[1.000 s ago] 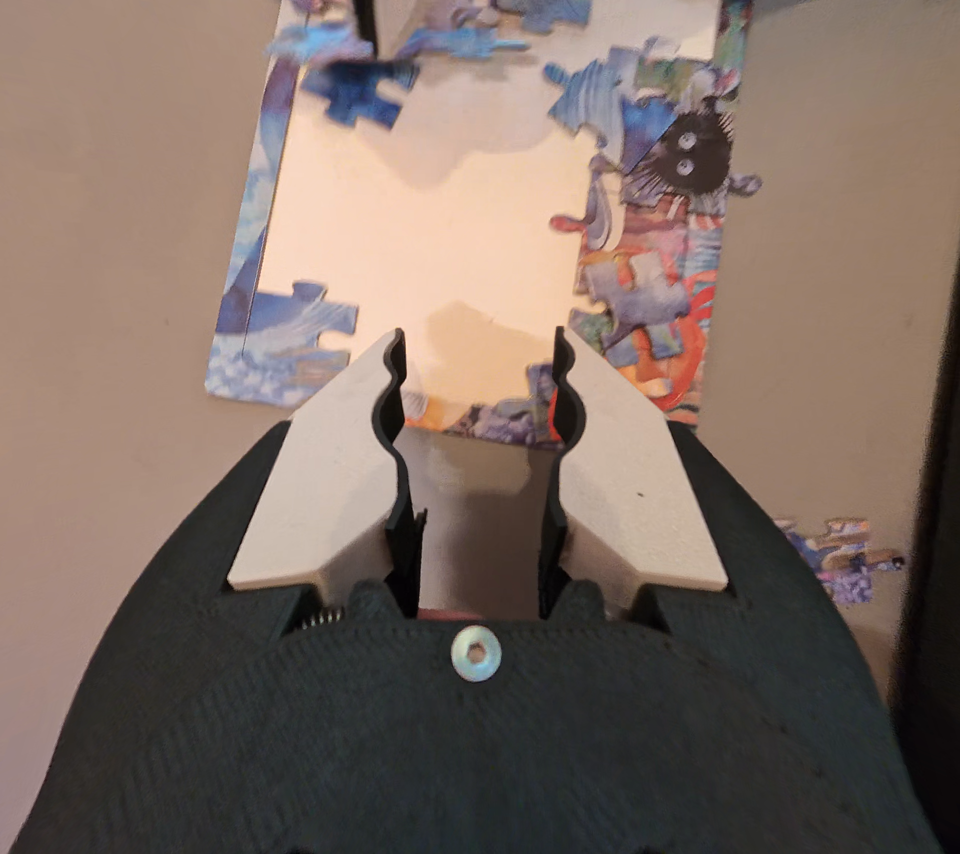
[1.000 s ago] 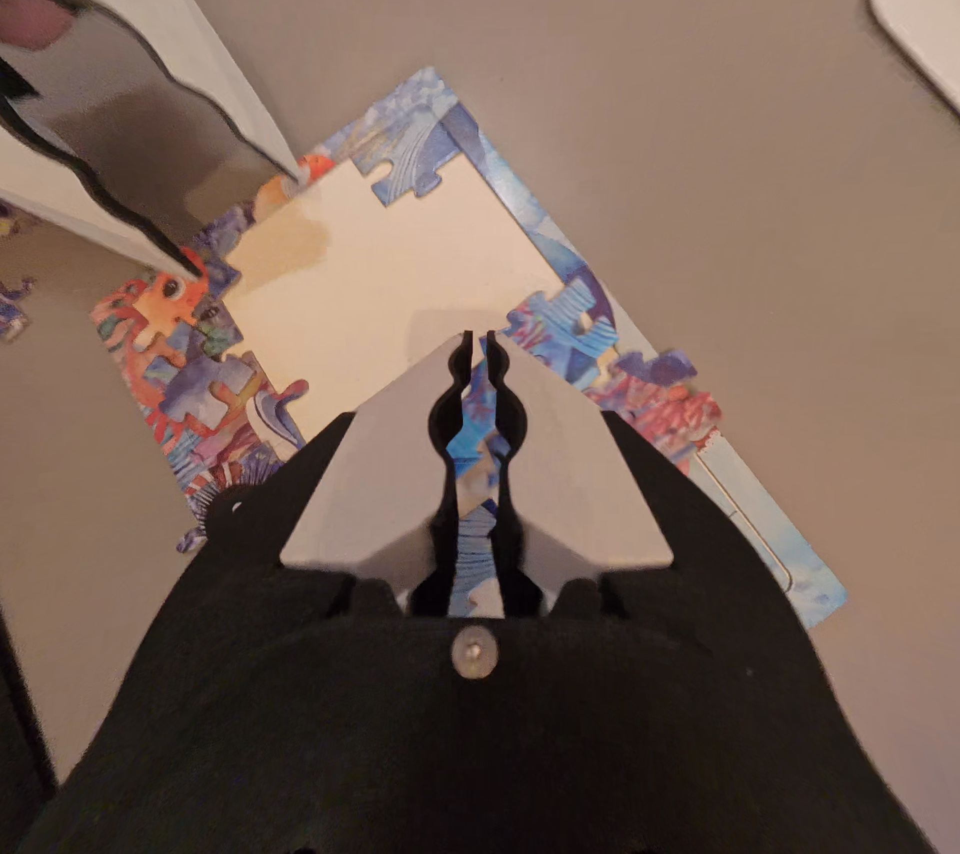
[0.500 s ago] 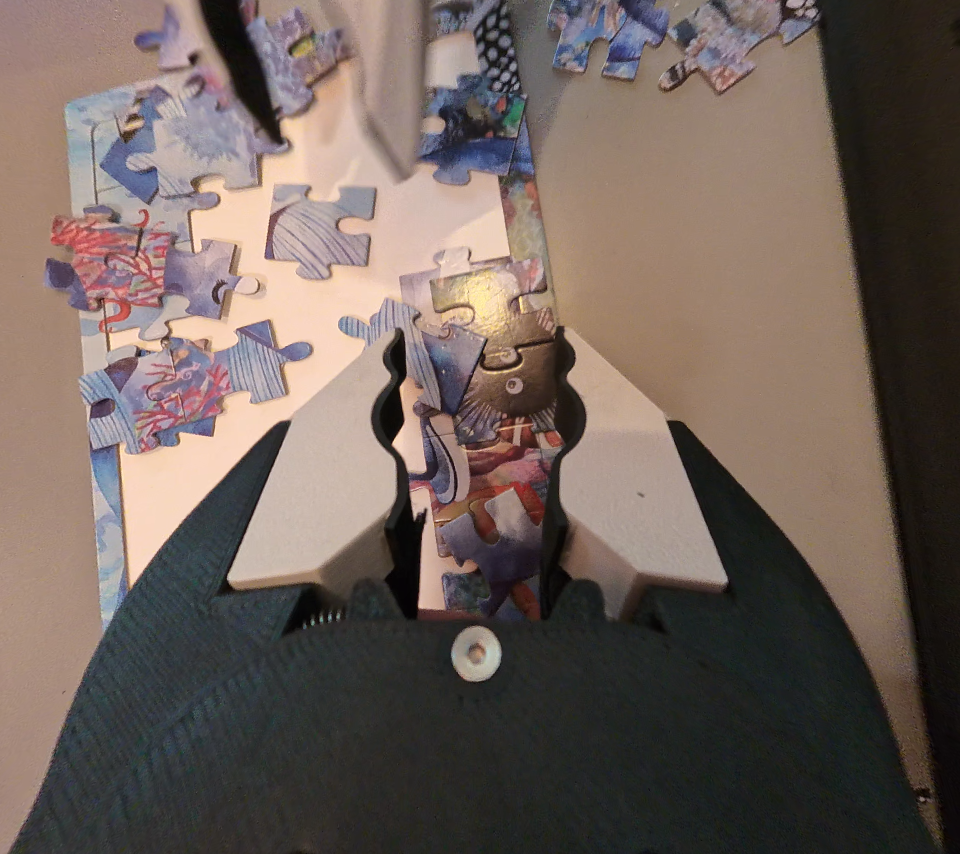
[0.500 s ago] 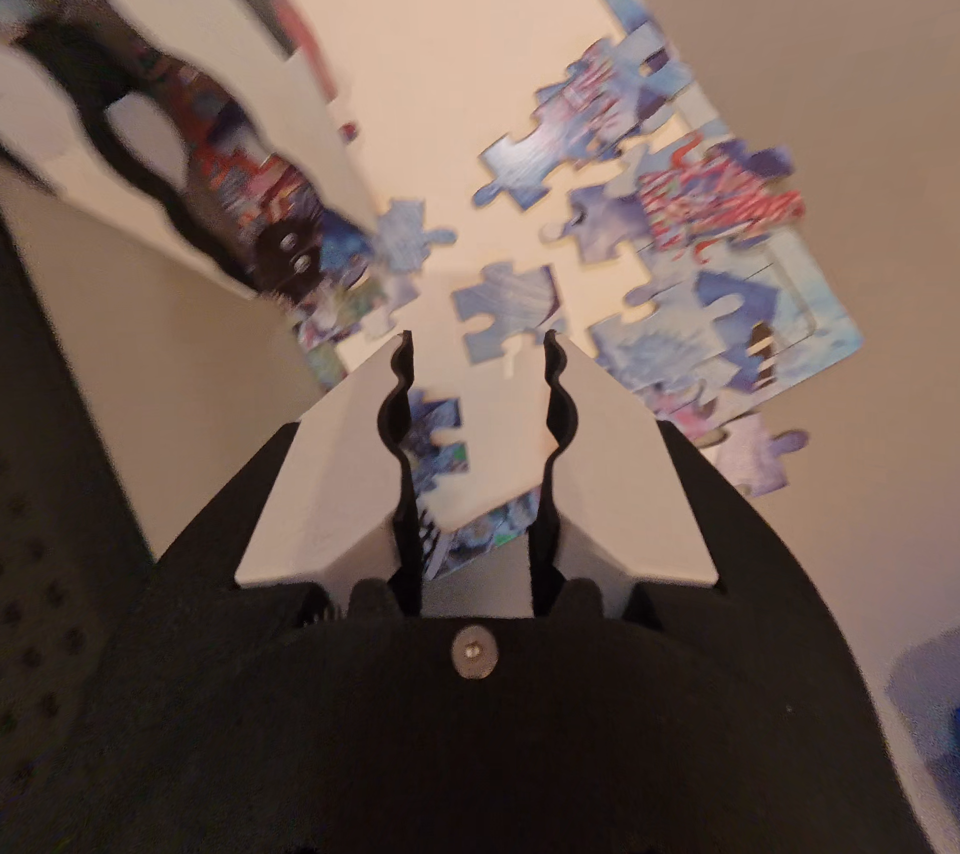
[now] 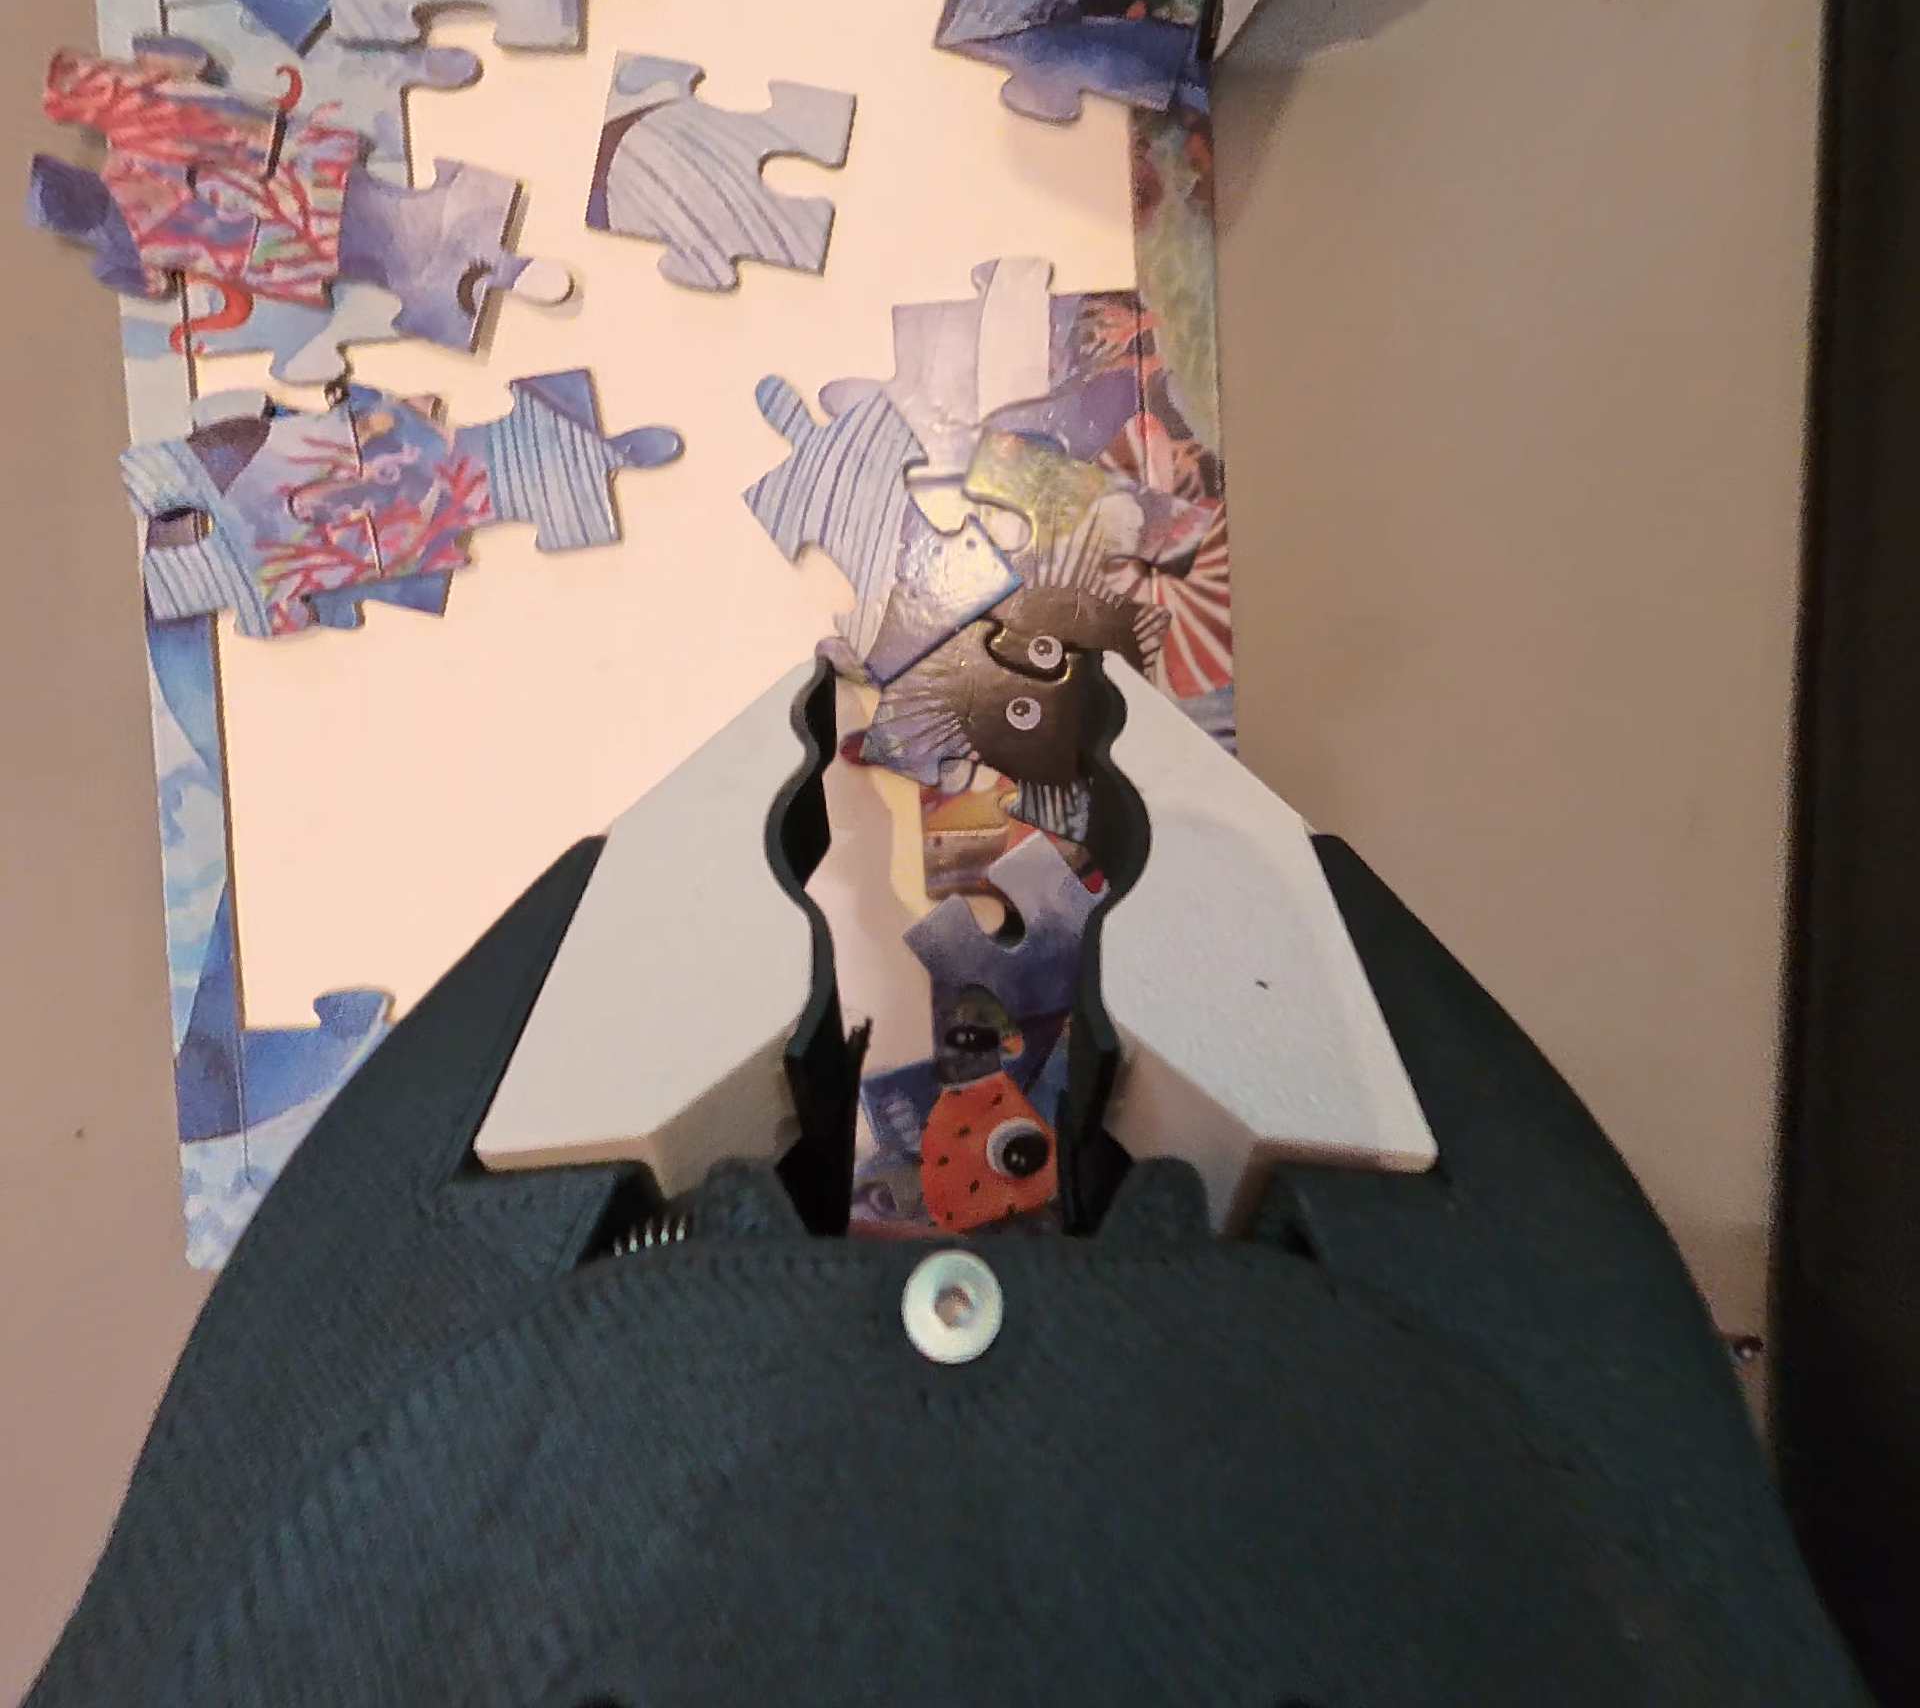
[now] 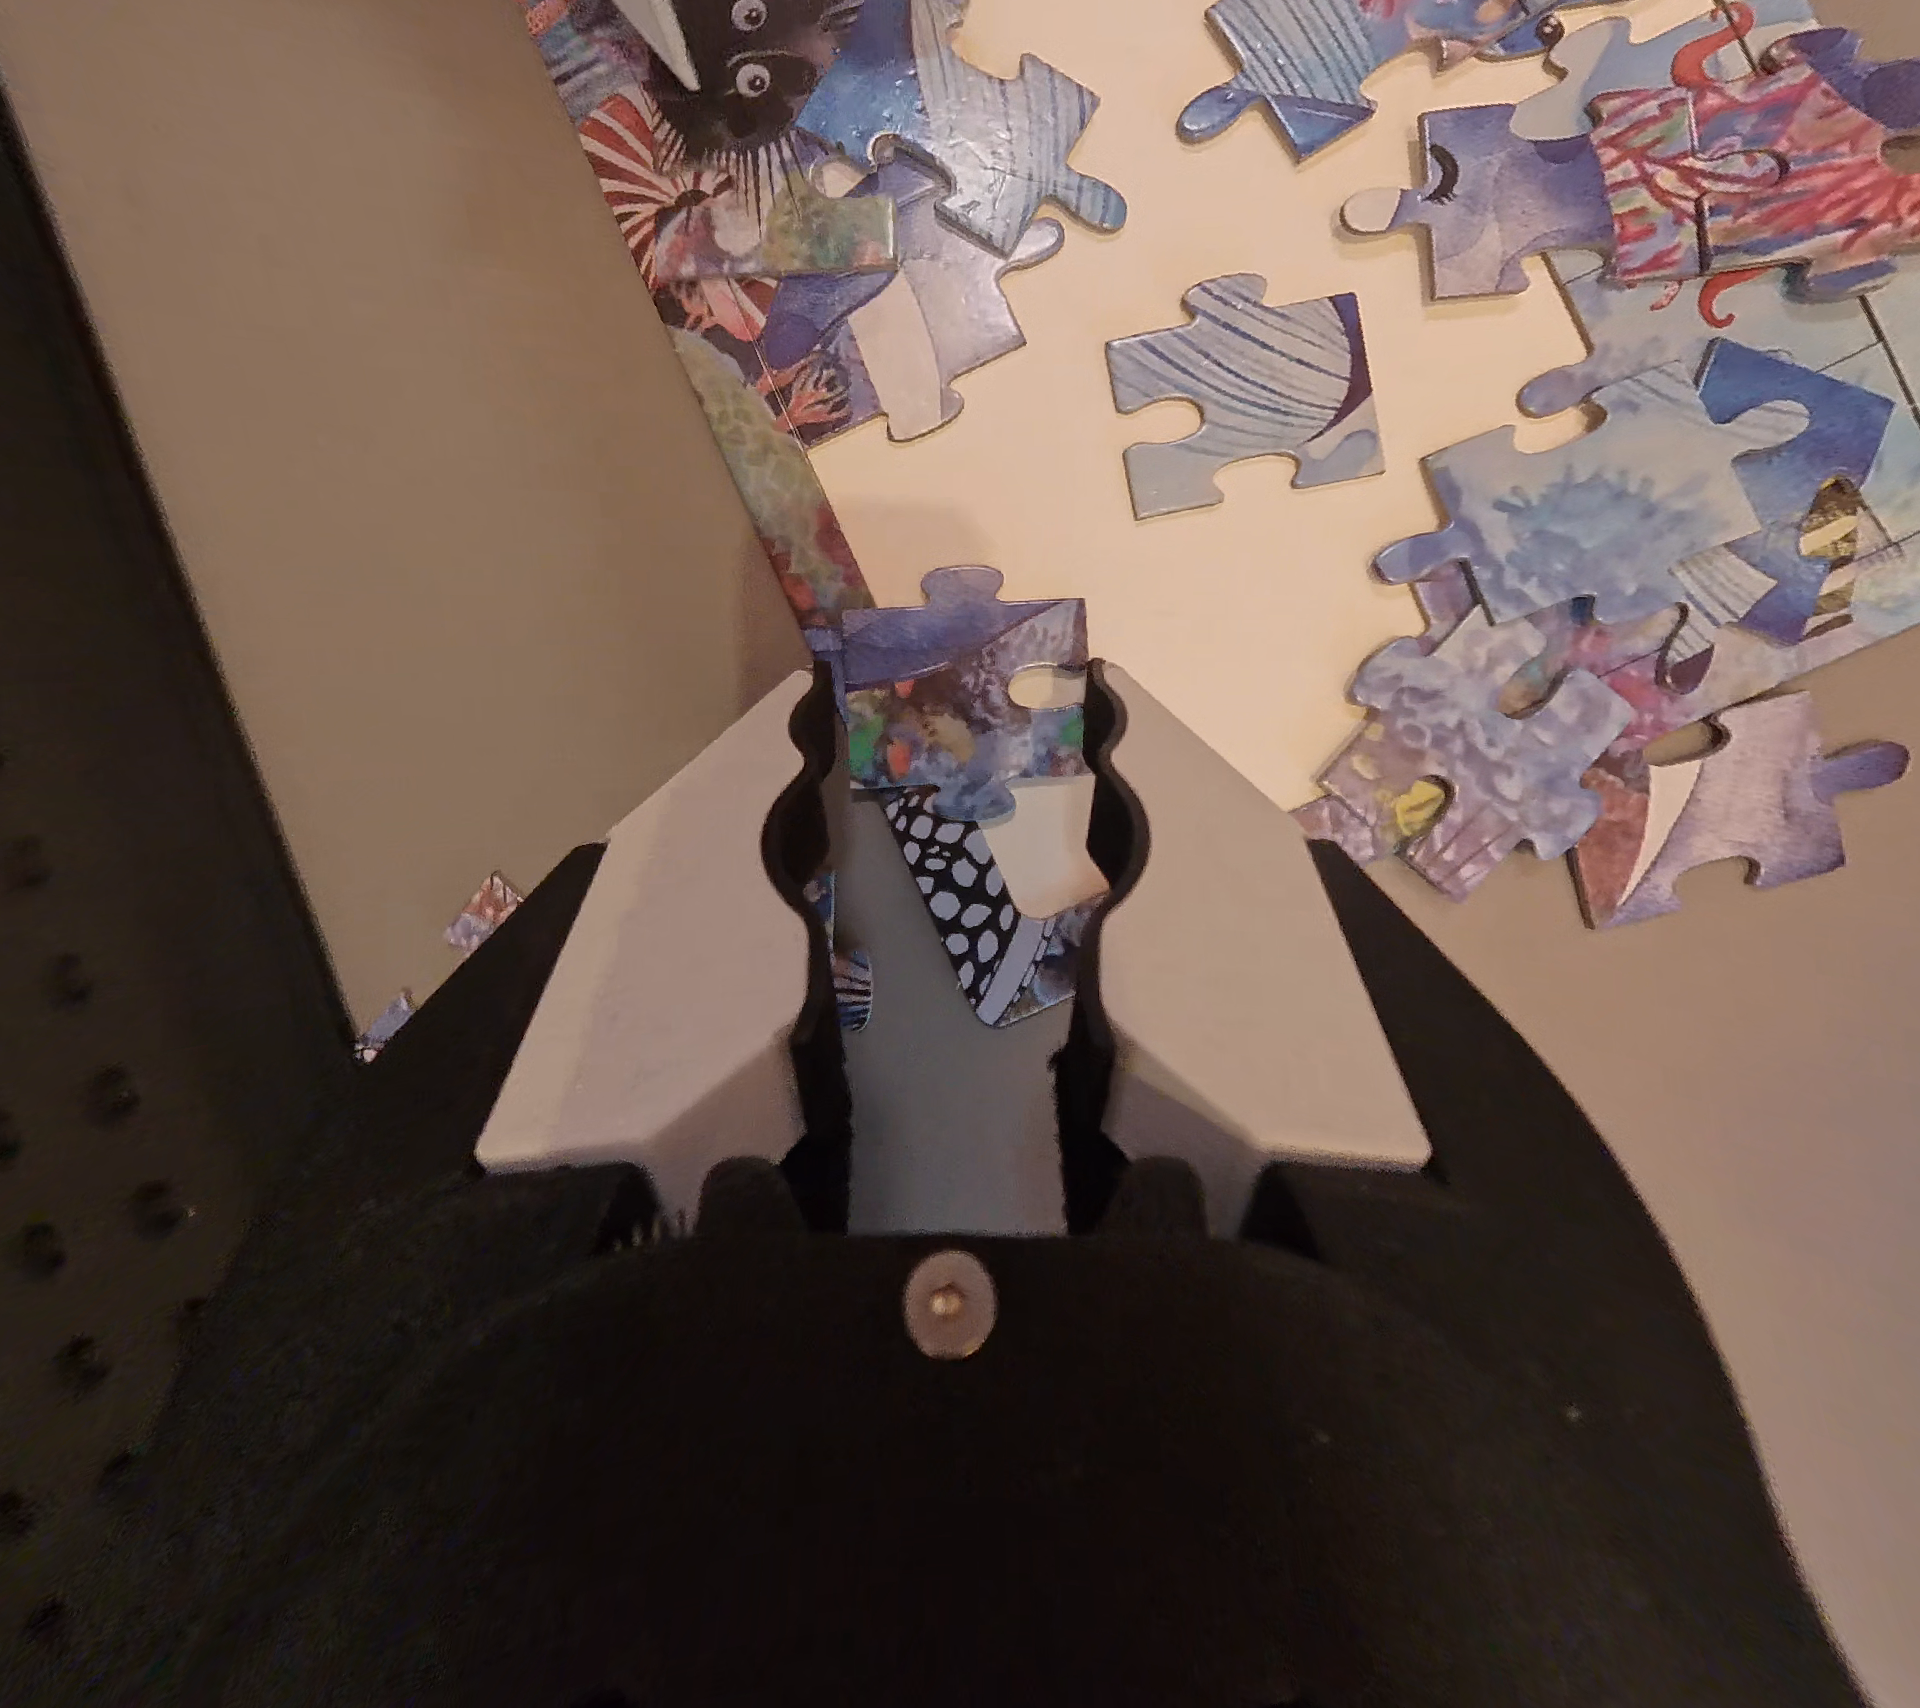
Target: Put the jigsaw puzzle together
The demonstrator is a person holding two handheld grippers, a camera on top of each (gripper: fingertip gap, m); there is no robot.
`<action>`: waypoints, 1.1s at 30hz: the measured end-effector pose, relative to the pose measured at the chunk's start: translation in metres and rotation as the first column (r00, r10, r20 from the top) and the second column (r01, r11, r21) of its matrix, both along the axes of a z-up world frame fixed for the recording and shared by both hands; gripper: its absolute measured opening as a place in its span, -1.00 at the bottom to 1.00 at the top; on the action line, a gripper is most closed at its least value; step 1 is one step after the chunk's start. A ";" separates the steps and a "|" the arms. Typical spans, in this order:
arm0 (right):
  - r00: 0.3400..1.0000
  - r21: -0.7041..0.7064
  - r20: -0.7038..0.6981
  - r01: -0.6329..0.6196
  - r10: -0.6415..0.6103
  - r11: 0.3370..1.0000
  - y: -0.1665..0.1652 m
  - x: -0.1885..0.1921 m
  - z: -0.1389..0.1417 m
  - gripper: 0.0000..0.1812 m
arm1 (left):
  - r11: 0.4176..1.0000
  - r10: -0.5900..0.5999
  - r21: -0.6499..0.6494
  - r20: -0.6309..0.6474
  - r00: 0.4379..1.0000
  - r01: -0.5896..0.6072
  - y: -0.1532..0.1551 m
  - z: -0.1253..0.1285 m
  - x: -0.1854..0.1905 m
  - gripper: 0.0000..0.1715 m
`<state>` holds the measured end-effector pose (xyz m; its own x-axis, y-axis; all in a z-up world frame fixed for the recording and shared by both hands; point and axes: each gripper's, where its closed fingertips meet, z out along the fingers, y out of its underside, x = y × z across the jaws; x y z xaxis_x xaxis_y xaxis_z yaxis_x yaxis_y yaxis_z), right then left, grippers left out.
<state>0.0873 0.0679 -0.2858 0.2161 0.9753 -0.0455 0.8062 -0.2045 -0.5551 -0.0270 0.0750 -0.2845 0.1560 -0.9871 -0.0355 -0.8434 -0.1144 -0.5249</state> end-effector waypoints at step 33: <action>0.999 0.004 -0.036 -0.028 0.028 1.000 -0.009 0.002 0.000 -0.67 | 0.989 0.109 0.106 -0.017 0.994 -0.107 0.034 0.004 -0.014 -0.49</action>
